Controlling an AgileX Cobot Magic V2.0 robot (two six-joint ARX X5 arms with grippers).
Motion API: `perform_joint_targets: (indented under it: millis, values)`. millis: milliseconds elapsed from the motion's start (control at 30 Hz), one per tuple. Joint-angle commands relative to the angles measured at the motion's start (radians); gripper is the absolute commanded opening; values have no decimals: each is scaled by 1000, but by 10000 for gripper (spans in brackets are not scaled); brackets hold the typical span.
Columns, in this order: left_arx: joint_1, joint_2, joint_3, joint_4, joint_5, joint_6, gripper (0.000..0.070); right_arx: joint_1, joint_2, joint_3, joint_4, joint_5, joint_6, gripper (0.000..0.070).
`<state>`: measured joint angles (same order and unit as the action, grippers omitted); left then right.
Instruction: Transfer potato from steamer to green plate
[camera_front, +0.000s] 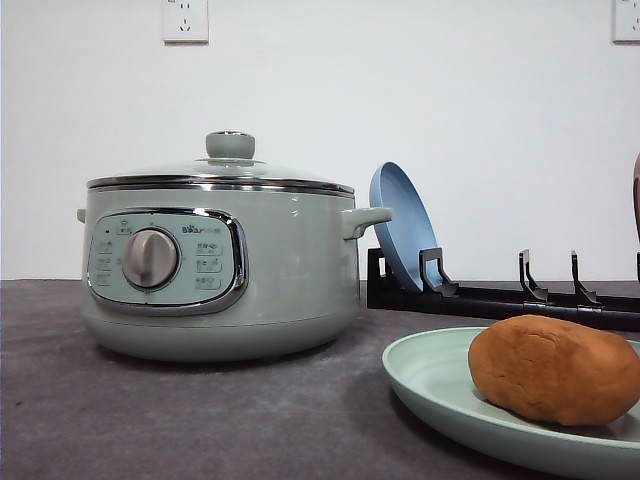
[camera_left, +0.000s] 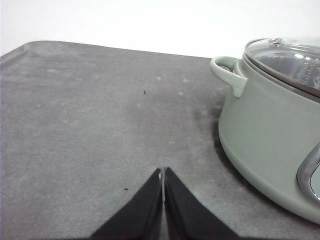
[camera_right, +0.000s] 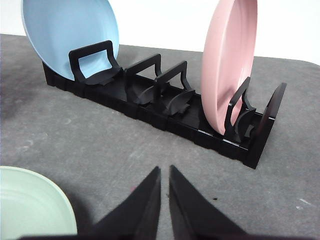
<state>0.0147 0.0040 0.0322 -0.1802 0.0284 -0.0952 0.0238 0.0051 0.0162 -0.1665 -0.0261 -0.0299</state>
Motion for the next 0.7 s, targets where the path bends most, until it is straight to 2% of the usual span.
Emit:
perform_joint_targets:
  millis: [0,667]
  values:
    - [-1,-1,-20,-7,-3,8,0,-2,-2,-5,14,1,-8,19]
    - [-3,-1,-20,-7,-3,8,0,-2,-2,-5,14,1,-8,19]
